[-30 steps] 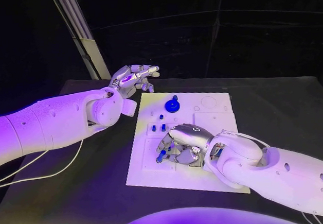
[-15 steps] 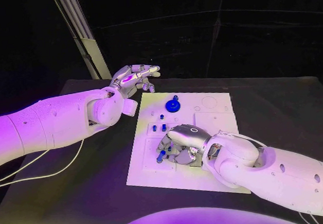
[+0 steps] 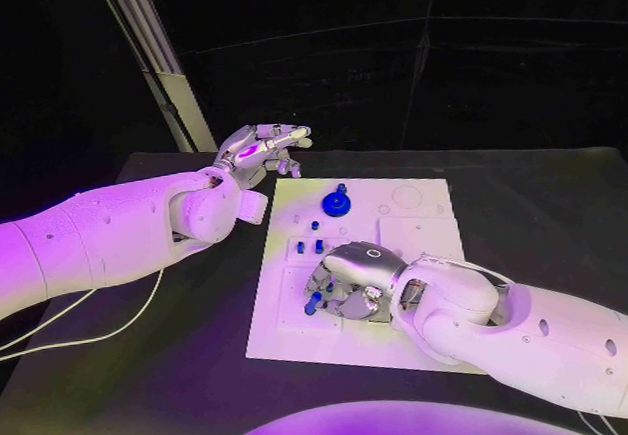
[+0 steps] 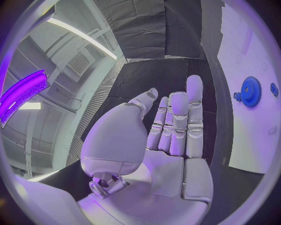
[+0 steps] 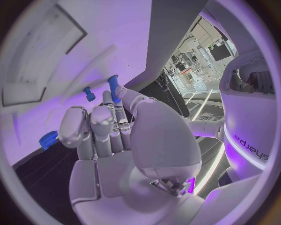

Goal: Assemble the parts on the task board

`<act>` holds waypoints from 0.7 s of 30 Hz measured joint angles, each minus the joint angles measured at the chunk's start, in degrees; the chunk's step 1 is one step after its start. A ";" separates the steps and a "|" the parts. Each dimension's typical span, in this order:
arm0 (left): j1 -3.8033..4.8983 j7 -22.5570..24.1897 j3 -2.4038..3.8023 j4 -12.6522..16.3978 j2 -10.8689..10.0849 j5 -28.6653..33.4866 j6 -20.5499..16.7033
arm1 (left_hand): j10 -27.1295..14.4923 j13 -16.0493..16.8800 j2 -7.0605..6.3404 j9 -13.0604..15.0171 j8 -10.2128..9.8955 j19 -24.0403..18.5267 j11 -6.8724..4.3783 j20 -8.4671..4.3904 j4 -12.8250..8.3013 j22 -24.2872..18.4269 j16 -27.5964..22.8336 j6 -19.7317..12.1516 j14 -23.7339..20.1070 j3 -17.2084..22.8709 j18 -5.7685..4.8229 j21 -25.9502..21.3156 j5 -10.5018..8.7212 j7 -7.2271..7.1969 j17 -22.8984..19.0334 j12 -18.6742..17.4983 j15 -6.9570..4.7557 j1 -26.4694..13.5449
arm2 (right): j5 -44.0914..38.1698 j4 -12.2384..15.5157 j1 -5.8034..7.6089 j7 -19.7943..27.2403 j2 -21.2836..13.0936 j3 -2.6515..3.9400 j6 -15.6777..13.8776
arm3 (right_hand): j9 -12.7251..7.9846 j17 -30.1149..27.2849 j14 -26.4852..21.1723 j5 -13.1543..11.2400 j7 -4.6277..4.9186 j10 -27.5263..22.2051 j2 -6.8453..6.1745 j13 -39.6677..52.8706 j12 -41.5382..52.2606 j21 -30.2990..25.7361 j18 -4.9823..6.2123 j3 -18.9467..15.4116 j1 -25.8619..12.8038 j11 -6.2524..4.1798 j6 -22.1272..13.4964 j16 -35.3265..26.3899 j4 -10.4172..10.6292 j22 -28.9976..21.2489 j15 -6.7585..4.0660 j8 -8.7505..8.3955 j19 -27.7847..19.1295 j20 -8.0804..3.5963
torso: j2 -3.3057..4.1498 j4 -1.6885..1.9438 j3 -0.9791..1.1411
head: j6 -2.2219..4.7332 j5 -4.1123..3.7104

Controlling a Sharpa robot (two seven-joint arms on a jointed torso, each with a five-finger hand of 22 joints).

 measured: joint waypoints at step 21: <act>0.00 -0.02 0.00 -0.19 0.00 0.00 -0.03 | -0.21 0.00 0.21 0.00 0.00 0.00 0.21 0.00 0.00 -0.07 0.00 -0.21 0.00 0.00 0.00 0.00 0.00 -0.21 -0.05 0.00 0.00 0.21 | -1.54 0.63 0.14 -0.51 0.22 -0.98 0.34 | -0.15 -0.88 -0.04 0.81 0.90 -1.34 -1.06 -0.20 -1.17 0.00 0.00 -0.23 -1.07 0.99 -1.17 0.00 0.24 -0.60 0.03 -0.80 -0.03 0.03 | -0.02 -0.03 -0.03 | -0.15 -0.19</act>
